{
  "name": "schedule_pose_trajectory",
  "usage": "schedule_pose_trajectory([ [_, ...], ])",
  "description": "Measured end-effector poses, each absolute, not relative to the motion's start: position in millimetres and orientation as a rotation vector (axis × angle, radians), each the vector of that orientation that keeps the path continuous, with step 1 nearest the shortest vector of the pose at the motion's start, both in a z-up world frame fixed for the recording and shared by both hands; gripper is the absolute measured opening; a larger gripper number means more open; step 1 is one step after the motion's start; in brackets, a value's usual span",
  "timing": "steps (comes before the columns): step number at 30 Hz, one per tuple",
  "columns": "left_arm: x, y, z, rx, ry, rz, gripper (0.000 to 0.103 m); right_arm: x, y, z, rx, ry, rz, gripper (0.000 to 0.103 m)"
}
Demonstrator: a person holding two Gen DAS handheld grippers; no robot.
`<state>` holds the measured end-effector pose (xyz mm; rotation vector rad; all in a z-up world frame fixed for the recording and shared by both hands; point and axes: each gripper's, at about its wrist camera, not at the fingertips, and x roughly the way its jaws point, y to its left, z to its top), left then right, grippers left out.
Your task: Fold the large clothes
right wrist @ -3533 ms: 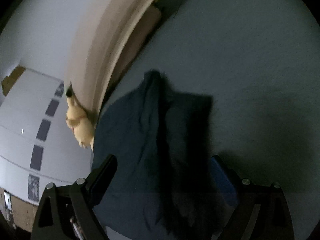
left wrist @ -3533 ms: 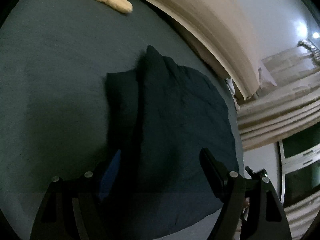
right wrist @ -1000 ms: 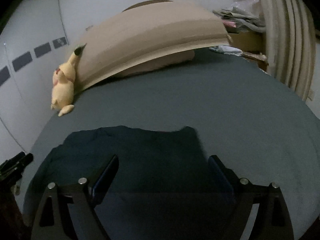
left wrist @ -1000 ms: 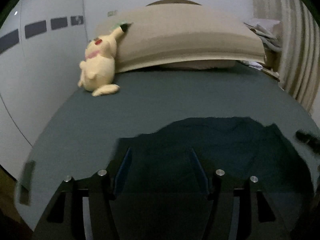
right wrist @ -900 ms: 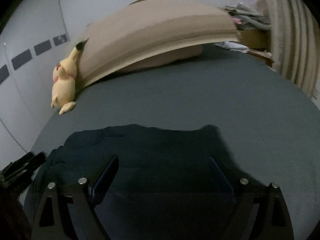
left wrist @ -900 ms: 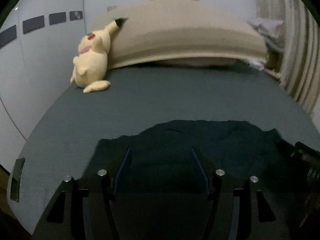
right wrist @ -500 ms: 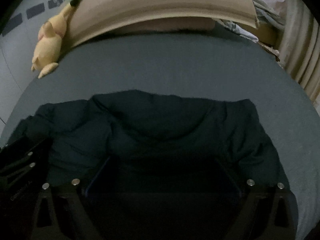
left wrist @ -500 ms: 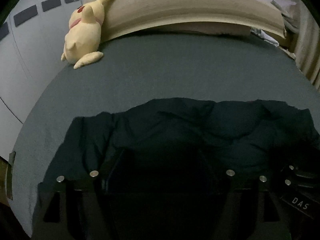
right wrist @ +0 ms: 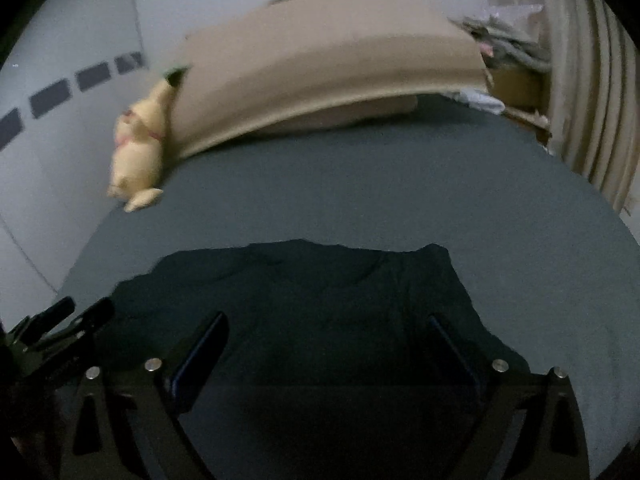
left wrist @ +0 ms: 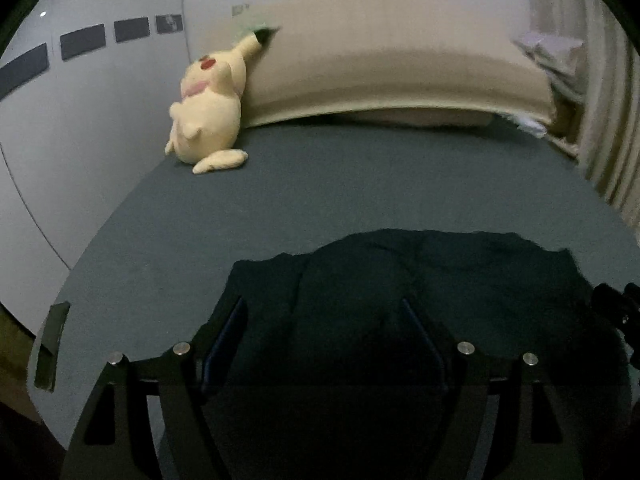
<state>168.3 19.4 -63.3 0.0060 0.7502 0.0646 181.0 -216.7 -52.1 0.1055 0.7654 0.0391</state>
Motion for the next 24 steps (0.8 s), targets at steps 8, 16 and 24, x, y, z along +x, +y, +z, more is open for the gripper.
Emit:
schedule_pose_trajectory([
  [8,72.4,23.7,-81.0,0.021,0.707,0.071,0.079,88.3,-193.9,-72.6,0.021,0.693,0.041,0.100],
  [16,67.2,37.8,-121.2,-0.016,0.804,0.109,0.079,71.0,-196.6,-126.1,0.008,0.772,0.027,0.100],
  [24,72.9,37.2,-133.9,0.007,0.823,0.108,0.080,73.7,-199.6,-142.0,0.018,0.783,0.028,0.101],
])
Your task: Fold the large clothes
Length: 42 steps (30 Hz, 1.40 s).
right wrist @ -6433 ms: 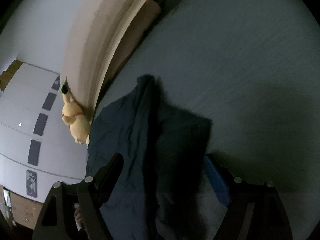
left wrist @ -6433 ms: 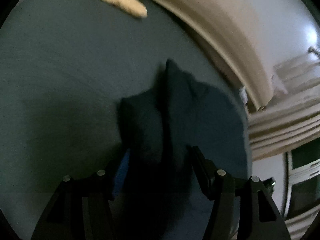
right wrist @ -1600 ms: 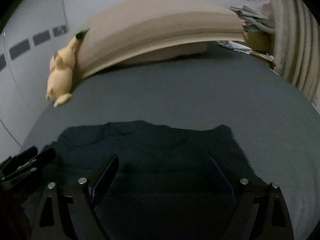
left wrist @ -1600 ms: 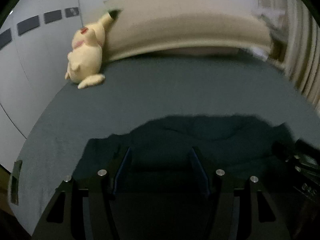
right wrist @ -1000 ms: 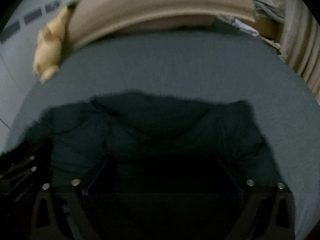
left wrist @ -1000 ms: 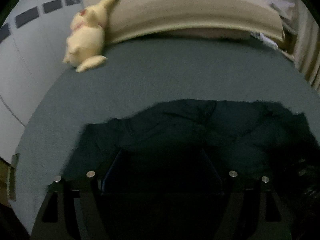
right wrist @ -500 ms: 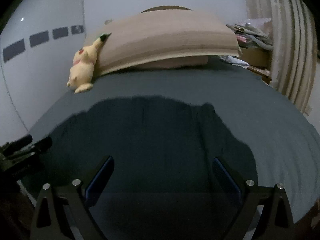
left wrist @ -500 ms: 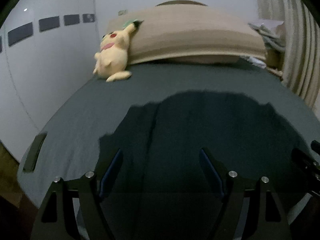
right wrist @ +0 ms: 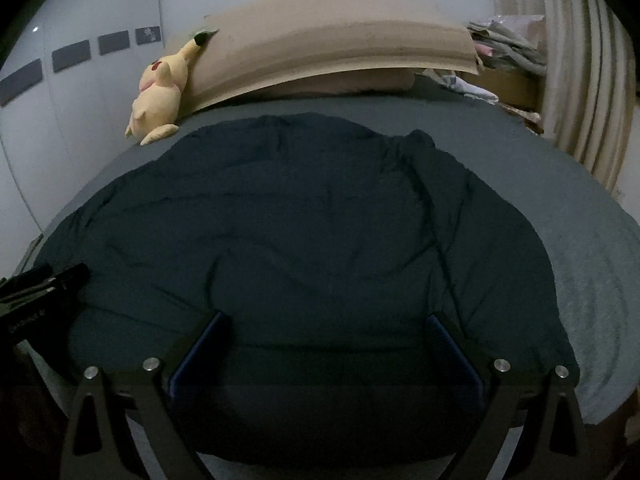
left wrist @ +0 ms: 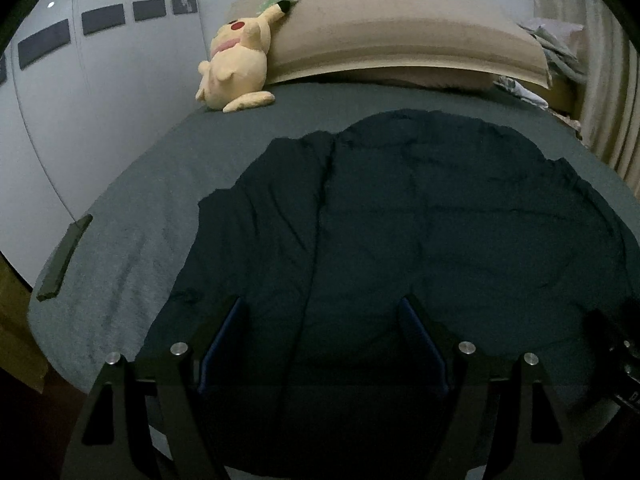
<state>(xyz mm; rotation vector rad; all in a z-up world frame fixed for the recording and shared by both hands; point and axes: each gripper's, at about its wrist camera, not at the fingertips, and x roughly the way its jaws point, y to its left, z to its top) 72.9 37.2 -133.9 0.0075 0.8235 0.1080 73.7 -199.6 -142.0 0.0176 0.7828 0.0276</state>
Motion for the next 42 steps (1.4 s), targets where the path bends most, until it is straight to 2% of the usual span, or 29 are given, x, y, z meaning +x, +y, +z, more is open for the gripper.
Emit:
schedule_pose_trajectory([
  [9,74.2,45.4,-132.5,-0.042,0.870,0.069,0.080,76.5,-203.5,-142.5,0.031,0.817,0.041,0.101],
  [16,87.6,82.0,-84.8,-0.178,0.776,-0.001,0.080,94.0,-259.1,-84.6,0.234,0.766,0.107,0.102],
  [18,98.5,91.9,-90.8,-0.198,0.800,0.030,0.080,105.4,-272.3,-84.8,0.295,0.771,0.147,0.102],
  [23,122.0,122.0,-140.4,-0.306,0.994,0.095,0.082,132.0,-300.3,-122.8,0.470,0.868,0.194,0.101],
  [27,120.0,138.3,-150.1,-0.435,1.009,0.075,0.082,135.0,-304.0,-132.8,0.504,0.873,0.197,0.101],
  [30,110.8,131.2,-130.6,-0.359,0.970,0.114,0.082,128.0,-300.2,-113.2,0.488,0.845,0.155,0.101],
  [37,61.2,91.1,-53.3,-0.191,0.757,0.160,0.082,65.3,-262.8,-32.2,0.234,0.604,0.000,0.103],
  [42,18.0,58.6,-19.5,-0.149,0.689,0.100,0.083,17.5,-236.8,-14.0,0.167,0.604,0.014,0.103],
])
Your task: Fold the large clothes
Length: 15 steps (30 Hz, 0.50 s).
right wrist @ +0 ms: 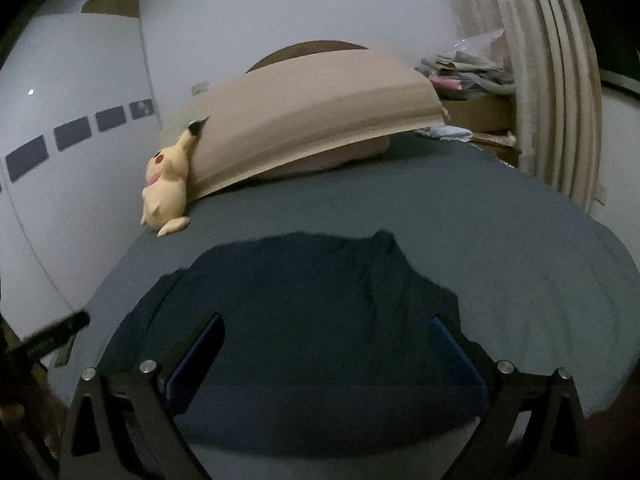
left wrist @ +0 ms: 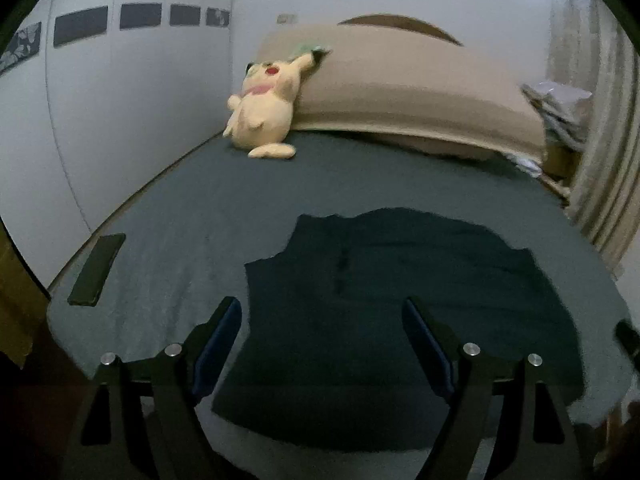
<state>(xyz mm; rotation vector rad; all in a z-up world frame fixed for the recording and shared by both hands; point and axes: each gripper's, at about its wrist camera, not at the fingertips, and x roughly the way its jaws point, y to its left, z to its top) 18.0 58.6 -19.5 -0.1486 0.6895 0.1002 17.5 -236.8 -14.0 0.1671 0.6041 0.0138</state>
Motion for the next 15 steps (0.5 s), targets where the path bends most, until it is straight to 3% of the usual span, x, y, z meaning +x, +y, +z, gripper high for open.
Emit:
schedule_pose_trajectory([
  [15,-76.9,16.1,10.5,-0.115,0.630,-0.022,0.086,-92.3,-204.3,-10.9,0.090,0.689,-0.018,0.103],
])
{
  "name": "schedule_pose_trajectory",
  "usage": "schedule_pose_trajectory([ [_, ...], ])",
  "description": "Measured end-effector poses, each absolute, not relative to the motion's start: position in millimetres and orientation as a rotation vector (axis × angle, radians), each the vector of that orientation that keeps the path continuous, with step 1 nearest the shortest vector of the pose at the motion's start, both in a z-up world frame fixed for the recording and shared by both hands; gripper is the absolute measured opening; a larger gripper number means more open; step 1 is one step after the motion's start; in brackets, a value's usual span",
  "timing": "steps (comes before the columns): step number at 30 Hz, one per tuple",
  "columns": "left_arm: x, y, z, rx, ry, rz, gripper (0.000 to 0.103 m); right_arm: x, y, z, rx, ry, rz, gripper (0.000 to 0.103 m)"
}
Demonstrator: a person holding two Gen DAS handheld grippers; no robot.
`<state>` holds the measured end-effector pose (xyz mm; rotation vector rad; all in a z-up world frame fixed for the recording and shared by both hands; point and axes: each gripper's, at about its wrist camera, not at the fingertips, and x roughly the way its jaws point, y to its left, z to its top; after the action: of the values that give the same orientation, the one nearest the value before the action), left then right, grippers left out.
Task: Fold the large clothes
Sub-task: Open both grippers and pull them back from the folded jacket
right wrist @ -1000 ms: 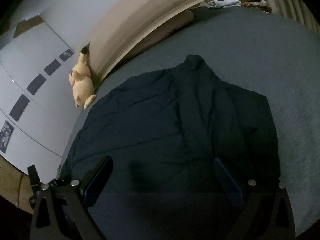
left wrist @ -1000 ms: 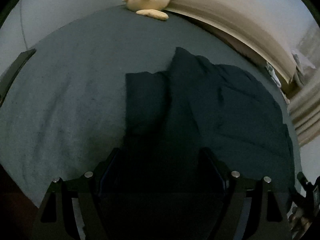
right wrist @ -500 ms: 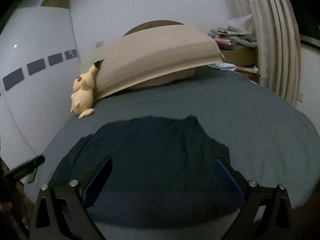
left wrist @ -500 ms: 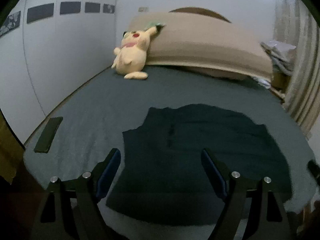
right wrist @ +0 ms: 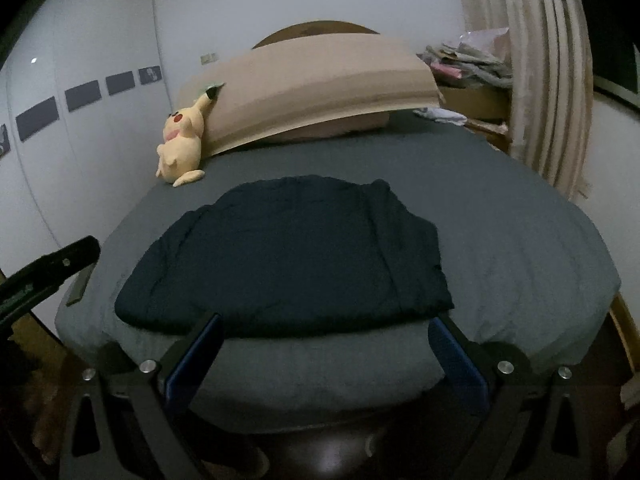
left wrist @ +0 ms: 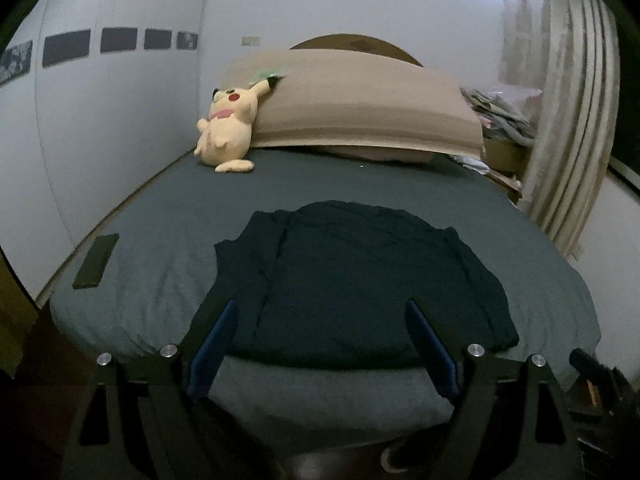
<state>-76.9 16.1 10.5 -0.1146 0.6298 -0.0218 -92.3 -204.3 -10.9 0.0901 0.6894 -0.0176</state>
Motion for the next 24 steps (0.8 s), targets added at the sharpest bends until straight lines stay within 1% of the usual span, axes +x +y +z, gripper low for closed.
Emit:
schedule_pose_trajectory([
  [5,-83.0,12.6,11.7,-0.076,0.615,0.000,0.086,-93.1,-196.6,-2.5,0.082,0.660,-0.018,0.103],
  [16,-84.1,10.8,9.8,-0.043,0.614,0.024,0.086,-89.6,-182.8,-3.8,0.032,0.651,-0.006,0.103],
  [24,-80.0,10.1,5.1,-0.039,0.650,0.019,0.086,-90.5,-181.2,-4.5,0.018,0.641,-0.019,0.103],
])
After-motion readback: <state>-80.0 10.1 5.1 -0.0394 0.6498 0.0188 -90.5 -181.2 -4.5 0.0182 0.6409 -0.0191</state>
